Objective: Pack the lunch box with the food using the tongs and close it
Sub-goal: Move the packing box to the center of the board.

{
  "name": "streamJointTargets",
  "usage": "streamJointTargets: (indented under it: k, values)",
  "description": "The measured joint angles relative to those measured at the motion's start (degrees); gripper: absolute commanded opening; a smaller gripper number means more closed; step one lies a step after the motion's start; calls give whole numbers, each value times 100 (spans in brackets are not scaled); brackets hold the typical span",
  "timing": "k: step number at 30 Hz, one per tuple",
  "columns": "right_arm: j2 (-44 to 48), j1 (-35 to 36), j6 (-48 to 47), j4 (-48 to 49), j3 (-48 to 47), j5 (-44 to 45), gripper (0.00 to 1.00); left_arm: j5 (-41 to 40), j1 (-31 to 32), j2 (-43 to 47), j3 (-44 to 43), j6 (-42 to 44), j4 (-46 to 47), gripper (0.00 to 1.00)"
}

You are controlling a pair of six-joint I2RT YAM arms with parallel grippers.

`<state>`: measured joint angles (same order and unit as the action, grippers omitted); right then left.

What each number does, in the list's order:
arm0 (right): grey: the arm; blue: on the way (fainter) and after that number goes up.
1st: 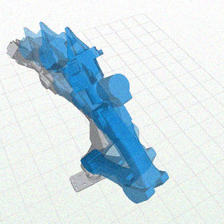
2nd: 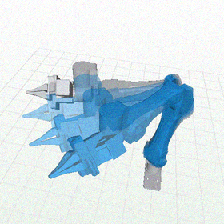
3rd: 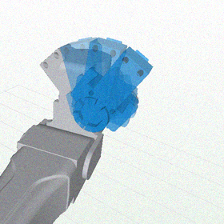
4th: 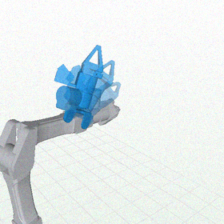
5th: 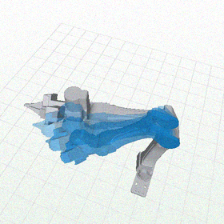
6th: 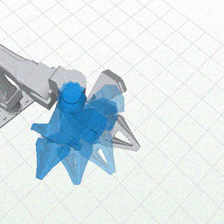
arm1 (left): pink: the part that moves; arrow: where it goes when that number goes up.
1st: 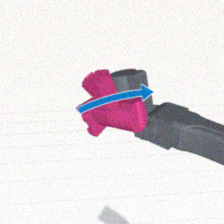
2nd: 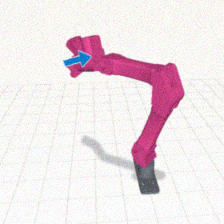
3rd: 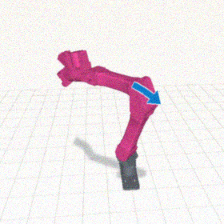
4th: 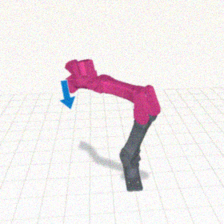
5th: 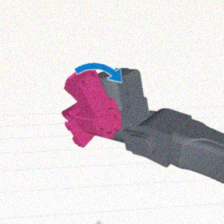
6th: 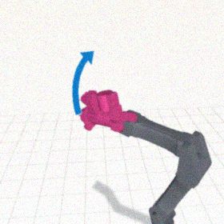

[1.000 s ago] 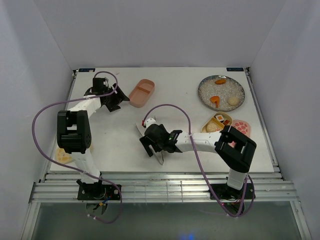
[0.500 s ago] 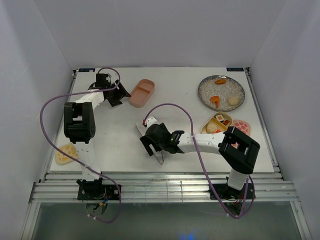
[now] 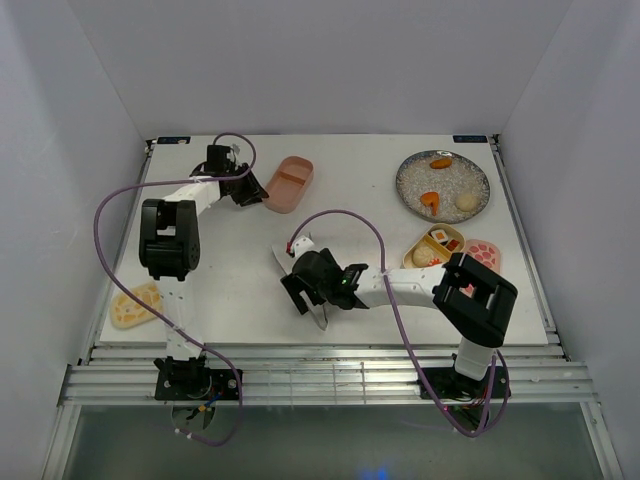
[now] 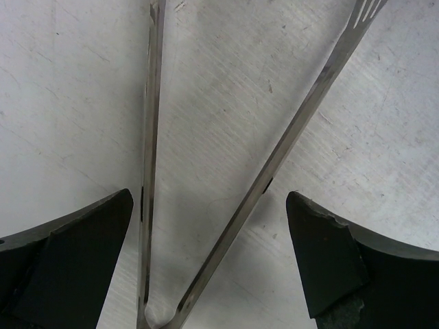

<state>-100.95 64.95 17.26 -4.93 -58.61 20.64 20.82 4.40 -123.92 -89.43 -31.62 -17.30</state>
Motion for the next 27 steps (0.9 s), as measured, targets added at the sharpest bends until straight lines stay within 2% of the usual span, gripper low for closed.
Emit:
streamJointTargets:
  k: [1,5,8,13,21,27]
  values:
    - [0,0,-2,4,15,2,99,17,24,-31,-26,35,2,32]
    - [0,0,-24,4,57,4,99,39,157,-96,-116,151,44,19]
    - [0,0,-31,7,57,17,99,33,334,-146,-136,251,42,15]
    - [0,0,20,149,192,33,100,-59,654,-149,-133,330,33,14]
    - [-90,0,61,367,227,31,100,-101,881,-146,-81,330,109,20]
    - [-155,0,105,562,227,-7,96,-125,850,-107,13,289,208,43]
